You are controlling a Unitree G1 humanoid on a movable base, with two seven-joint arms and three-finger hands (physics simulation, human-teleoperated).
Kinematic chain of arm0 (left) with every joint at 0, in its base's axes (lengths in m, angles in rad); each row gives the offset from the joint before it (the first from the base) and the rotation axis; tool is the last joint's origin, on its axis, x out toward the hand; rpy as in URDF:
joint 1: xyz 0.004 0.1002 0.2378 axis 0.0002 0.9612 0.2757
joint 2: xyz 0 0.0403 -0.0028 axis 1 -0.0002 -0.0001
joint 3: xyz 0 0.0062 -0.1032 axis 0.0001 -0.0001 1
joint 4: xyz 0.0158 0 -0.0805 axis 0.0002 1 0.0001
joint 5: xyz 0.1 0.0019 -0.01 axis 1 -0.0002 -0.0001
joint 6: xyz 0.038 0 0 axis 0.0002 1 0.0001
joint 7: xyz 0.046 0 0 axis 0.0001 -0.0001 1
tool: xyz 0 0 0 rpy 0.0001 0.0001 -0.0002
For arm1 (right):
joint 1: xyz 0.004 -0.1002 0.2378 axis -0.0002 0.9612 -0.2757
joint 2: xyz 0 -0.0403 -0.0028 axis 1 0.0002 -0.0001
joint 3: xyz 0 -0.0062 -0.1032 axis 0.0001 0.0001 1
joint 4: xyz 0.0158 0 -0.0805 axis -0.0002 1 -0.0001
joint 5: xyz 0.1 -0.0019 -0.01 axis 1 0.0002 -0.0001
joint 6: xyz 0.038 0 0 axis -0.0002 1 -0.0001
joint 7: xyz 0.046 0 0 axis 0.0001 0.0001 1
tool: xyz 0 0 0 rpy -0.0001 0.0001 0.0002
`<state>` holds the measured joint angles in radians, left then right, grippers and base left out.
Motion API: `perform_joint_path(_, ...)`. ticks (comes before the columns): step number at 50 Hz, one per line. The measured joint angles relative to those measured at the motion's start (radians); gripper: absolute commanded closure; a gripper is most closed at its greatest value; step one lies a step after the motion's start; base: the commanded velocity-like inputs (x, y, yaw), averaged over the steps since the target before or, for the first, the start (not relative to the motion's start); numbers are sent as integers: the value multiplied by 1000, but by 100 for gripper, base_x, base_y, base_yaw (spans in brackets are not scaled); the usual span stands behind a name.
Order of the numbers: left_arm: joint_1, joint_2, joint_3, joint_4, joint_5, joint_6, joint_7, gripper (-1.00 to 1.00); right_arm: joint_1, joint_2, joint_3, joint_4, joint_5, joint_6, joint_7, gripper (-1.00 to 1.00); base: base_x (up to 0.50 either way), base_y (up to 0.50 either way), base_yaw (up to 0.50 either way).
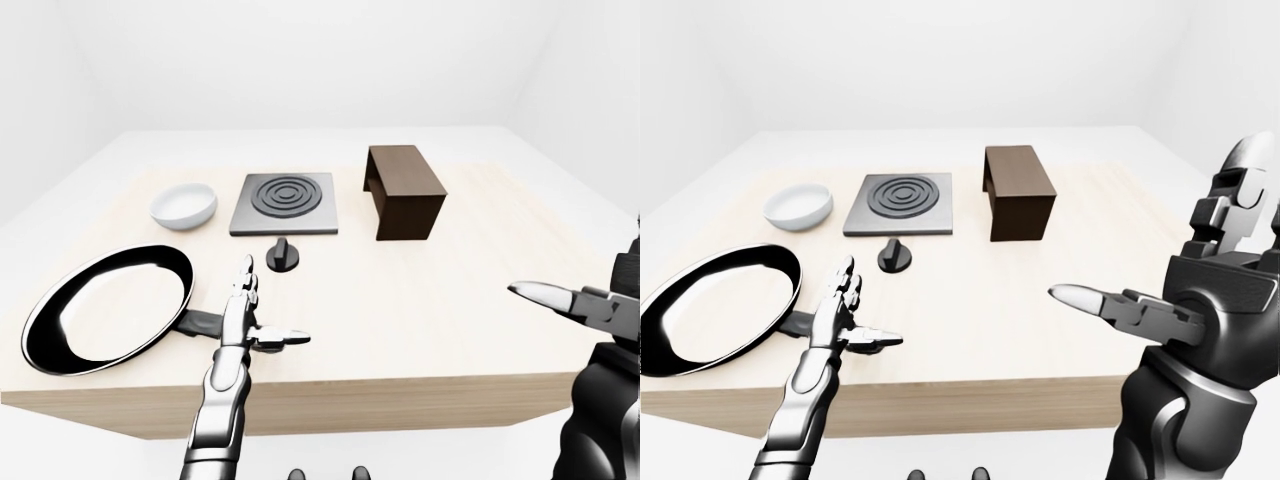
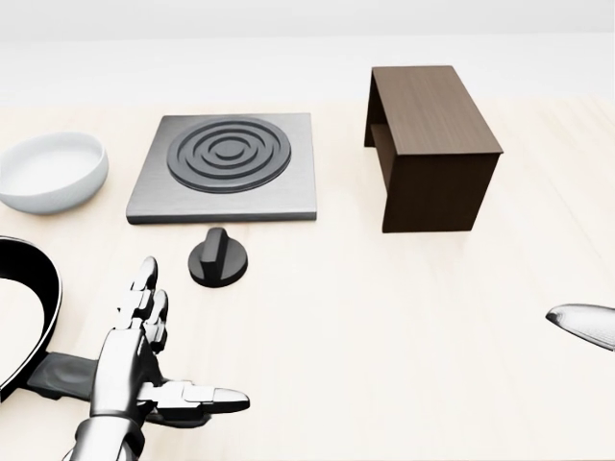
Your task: Turn on the stove.
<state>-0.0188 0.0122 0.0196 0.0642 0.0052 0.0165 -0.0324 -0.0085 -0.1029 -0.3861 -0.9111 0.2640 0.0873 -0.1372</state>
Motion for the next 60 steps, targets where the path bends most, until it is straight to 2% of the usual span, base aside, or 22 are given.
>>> perform_joint_path(23, 0, -1, -2, 9, 0, -6, 1, -100, 6, 1, -10, -19, 9, 0, 4, -100, 38, 0, 0)
perform_joint_path(42, -6, 0, -2, 29, 2, -17, 1, -100, 13, 5, -15, -35, 18, 0, 4, -100, 0, 0, 0)
perform_joint_path(60, -5, -7, -18, 83, 14, -39, -6, -100, 17, 6, -12, -38, 20, 0, 8, -100, 0, 0, 0)
